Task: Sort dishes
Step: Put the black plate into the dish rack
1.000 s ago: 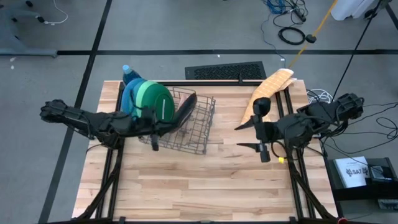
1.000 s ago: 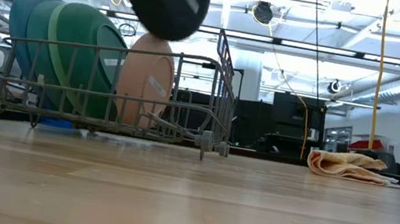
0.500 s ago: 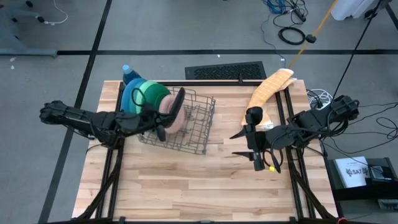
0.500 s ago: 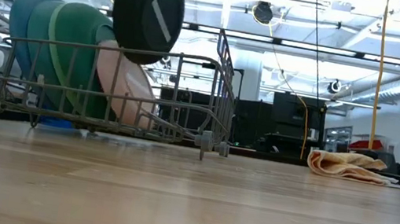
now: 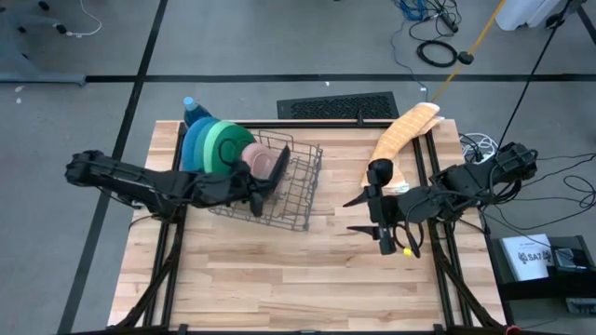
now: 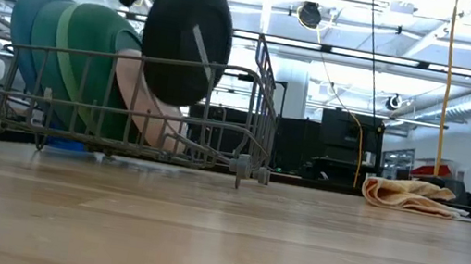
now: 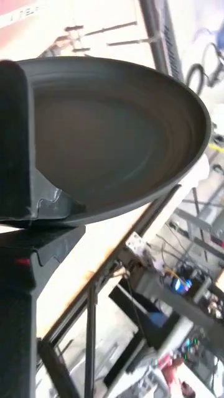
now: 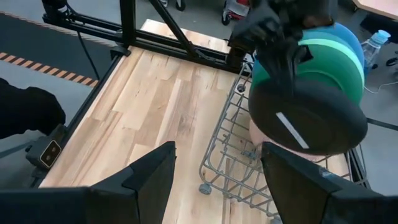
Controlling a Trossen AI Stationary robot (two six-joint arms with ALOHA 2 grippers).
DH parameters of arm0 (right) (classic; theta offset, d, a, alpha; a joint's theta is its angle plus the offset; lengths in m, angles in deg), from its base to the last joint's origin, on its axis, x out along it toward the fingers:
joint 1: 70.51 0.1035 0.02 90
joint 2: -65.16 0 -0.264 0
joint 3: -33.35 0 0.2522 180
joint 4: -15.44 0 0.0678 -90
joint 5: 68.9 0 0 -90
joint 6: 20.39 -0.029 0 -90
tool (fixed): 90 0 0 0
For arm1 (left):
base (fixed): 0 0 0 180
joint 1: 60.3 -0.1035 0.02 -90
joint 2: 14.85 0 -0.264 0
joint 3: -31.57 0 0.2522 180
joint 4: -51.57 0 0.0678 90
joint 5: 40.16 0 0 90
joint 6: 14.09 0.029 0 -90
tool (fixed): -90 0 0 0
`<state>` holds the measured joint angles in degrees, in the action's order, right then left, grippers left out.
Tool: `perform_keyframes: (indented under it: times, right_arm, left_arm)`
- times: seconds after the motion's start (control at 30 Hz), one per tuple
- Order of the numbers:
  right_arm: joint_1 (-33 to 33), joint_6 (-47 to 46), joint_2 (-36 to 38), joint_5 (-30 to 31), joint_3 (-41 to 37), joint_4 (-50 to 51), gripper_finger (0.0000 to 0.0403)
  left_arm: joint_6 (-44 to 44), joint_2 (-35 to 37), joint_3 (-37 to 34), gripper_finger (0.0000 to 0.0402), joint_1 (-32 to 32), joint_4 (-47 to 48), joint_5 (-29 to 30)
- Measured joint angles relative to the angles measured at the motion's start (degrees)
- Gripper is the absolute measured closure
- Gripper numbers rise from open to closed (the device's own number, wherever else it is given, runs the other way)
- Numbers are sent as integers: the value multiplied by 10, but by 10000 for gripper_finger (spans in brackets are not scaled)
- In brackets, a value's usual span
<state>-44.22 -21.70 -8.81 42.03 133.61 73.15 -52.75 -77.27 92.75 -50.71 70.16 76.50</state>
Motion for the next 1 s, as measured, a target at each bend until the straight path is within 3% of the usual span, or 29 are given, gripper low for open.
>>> perform_keyframes:
  times: [0.23,0.53,0.67,0.8,1.0]
  right_arm:
    - [18,0,0,0,0,0,172]
    - [41,-1,-1,0,0,0,172]
    - [43,3,-8,0,0,0,172]
    - [43,4,-14,0,0,1,172]
    - [44,5,-16,0,0,0,172]
  left_arm:
    - [-15,-44,0,401,-4,-47,4]
    - [-62,-46,-39,401,-21,-84,23]
    - [-68,-46,-74,401,-22,-145,43]
    - [-72,-46,-83,401,-23,-194,27]
    - [-75,-46,-85,401,-25,-194,27]
